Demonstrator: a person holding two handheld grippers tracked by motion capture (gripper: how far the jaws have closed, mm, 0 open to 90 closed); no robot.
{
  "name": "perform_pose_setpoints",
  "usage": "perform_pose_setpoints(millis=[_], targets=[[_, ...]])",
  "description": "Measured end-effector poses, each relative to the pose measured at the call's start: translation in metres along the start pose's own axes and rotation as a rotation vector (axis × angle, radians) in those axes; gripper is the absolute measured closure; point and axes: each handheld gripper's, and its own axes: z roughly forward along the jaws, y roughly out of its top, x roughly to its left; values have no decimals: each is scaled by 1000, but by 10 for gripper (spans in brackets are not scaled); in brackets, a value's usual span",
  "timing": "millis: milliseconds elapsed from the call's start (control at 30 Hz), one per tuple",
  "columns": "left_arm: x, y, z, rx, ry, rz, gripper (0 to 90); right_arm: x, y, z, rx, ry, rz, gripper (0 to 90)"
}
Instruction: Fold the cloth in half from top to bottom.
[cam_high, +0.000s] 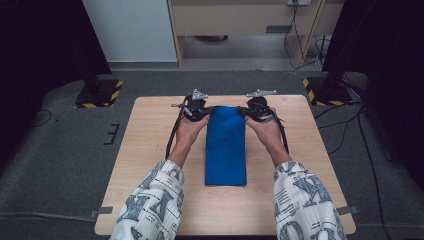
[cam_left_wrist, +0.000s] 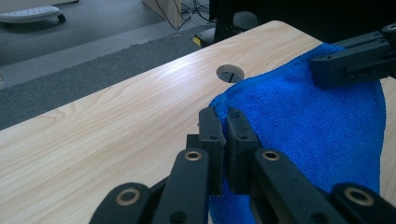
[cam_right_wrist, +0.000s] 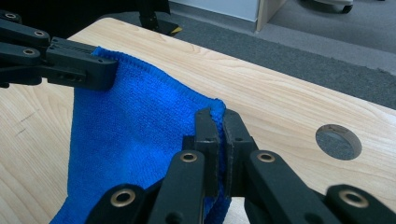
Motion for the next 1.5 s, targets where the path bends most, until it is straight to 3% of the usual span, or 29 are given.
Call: perform_pose_setpoints(millis=[333, 733, 1000, 1133, 1267, 1500], targets=[[-3, 13, -1, -5, 1, 20, 871, -5, 3, -3, -18, -10, 15, 874], [-4, 13, -5, -2, -1, 33, 870, -2, 2, -6, -28, -6, 1, 874], [-7, 13, -1, -6, -11, 33, 870, -3, -3, -13, -41, -4, 20, 874], [-7, 14, 1, -30, -32, 30, 869, -4, -3, -15, -31, -18, 4, 874], [-7, 11, 4, -7, -32, 42, 869, -5, -4, -16, -23, -23, 5, 873], [-10, 9, -7, -18, -20, 57, 869, -1, -9, -14, -40, -5, 12, 872]])
